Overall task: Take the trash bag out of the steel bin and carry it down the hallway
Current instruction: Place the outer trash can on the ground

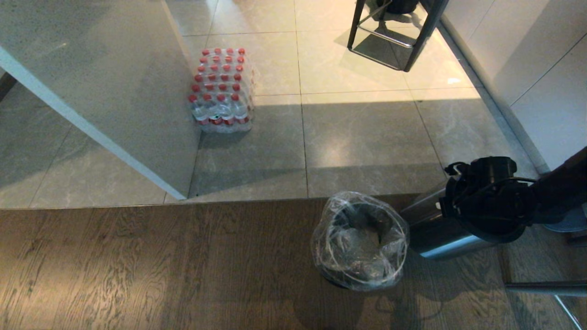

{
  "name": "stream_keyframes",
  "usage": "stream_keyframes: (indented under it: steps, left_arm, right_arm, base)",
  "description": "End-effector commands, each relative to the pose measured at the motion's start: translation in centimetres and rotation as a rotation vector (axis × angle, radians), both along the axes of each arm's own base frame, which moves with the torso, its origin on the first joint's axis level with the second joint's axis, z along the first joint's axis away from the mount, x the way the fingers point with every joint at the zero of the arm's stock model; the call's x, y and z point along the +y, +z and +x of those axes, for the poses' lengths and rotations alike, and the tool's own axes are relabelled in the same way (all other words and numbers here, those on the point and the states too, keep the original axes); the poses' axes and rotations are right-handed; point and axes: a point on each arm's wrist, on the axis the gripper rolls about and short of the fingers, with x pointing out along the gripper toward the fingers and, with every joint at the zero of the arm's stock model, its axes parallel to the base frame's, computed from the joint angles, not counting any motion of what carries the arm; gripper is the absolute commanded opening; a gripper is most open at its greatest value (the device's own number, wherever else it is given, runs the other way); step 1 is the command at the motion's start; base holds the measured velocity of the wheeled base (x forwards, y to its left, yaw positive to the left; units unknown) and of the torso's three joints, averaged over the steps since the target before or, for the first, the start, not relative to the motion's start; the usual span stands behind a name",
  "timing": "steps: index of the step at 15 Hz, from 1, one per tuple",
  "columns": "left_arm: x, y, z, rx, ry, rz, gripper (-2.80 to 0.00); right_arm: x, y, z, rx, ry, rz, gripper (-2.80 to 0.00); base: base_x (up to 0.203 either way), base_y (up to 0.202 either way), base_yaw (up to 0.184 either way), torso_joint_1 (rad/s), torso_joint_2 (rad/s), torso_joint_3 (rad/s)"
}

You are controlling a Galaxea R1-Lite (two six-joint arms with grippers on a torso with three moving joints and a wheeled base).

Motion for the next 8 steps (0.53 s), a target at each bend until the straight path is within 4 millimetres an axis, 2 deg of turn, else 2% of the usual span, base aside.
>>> stream_keyframes:
  steps: [1,3,4,8]
  left_arm:
    - [0.00,0.00,0.00,0.000,0.000,0.000,-2.80]
    - [0.00,0.02,0.00,-0.002,0.000,0.000,-2.80]
    - [0.00,0.00,0.00,0.000,0.000,0.000,-2.80]
    - [0.00,0.00,0.00,0.000,0.000,0.000,-2.80]
  right_arm:
    - [-0.09,0.97,0.05,-0.034,-0.003,-0.008,-2.80]
    - [-0.34,1.57,-0.24,-0.063,0.000,-0.007,-2.80]
    - [-0.29,1.39,-0.20,-0.057,-0.001,-0.011,0.00]
    - [-0.31,1.94,-0.30,-0.063,0.000,-0.024,0.00]
  base:
    - [0.000,0.000,0.000,0.000,0.00,0.000]
    - [0.000,0.000,0.000,0.000,0.00,0.000]
    - [0.000,0.000,0.000,0.000,0.00,0.000]
    - [0.000,0.000,0.000,0.000,0.00,0.000]
